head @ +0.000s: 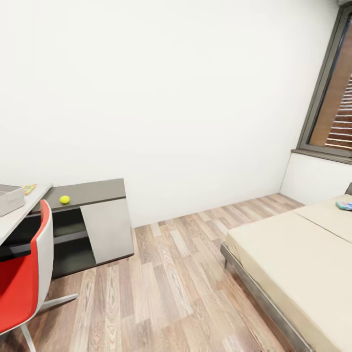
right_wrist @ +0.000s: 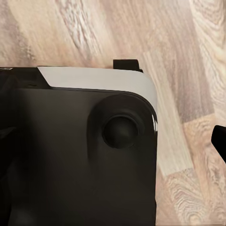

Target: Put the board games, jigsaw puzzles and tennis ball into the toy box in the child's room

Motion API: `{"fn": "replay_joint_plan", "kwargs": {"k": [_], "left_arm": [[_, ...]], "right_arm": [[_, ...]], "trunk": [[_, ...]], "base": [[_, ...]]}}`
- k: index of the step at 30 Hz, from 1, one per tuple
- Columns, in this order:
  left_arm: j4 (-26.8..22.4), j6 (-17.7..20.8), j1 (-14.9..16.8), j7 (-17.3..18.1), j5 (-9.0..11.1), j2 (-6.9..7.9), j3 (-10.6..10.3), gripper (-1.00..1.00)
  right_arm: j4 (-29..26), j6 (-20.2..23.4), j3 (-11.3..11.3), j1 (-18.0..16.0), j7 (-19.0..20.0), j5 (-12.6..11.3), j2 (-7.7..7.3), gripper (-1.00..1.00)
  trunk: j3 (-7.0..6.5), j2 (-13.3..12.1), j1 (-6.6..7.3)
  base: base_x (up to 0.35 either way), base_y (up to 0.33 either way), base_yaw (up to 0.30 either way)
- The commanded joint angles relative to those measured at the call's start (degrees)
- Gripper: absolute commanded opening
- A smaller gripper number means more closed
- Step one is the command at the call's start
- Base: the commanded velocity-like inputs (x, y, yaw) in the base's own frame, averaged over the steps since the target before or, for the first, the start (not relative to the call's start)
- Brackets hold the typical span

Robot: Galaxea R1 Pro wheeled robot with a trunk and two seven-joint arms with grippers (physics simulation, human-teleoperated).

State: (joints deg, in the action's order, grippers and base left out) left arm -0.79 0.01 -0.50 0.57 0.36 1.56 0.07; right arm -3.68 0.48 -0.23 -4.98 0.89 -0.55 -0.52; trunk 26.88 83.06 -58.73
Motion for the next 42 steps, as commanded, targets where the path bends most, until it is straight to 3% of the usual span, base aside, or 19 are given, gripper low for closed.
{"fn": "replay_joint_plan", "kwargs": {"k": [1,42], "left_arm": [[-0.1,0.0,0.0,0.1,0.0,0.01,0.0,1.00],[-0.6,-0.2,0.4,-0.3,0.1,-0.35,0.0,1.00]], "right_arm": [[0.0,0.0,0.0,0.0,0.1,-0.1,-0.01,1.00],[-0.1,0.1,-0.1,0.0,0.1,-0.1,-0.09,1.00]], "trunk": [[0.04,0.0,0.00],[0.04,0.0,0.00]], "base": [[0.000,0.000,-0.289],[0.000,0.000,-0.289]]}}
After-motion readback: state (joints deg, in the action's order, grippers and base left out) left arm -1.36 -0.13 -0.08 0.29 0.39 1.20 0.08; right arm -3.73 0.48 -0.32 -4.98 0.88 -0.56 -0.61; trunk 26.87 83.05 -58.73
